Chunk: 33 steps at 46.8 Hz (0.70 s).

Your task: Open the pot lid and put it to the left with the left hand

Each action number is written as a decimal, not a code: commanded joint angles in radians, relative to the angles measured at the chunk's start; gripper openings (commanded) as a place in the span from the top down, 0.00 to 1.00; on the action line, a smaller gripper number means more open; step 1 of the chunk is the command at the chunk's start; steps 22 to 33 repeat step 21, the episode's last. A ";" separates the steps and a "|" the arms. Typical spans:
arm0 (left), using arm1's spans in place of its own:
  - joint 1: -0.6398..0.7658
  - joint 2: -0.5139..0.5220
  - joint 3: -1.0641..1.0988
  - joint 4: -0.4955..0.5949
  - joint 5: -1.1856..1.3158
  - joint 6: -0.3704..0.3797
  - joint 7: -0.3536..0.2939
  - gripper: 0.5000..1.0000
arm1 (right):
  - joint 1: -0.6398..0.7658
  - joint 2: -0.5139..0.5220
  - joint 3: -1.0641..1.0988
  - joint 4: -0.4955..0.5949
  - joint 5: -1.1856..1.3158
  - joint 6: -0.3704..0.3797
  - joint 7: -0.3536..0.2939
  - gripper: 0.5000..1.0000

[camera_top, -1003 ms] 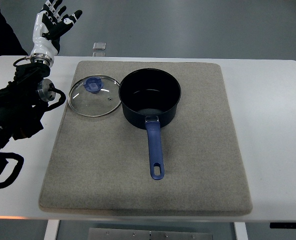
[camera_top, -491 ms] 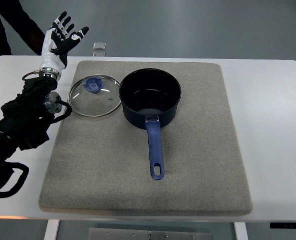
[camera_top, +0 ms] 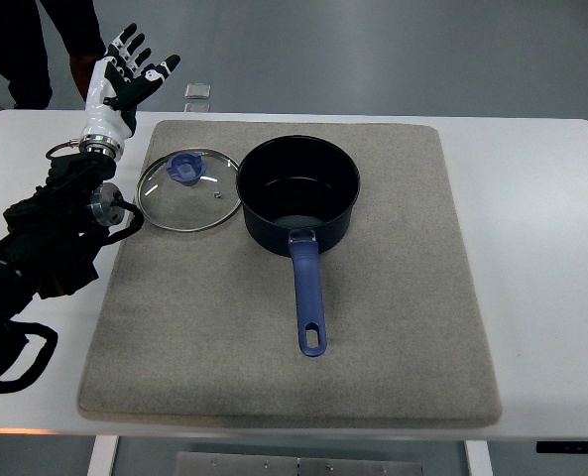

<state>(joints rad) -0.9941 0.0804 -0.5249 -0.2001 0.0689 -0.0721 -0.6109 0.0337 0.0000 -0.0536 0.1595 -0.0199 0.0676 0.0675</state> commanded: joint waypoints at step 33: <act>-0.015 -0.002 0.000 -0.012 0.000 0.000 0.000 0.12 | 0.002 0.000 0.008 -0.002 0.003 0.000 0.000 0.17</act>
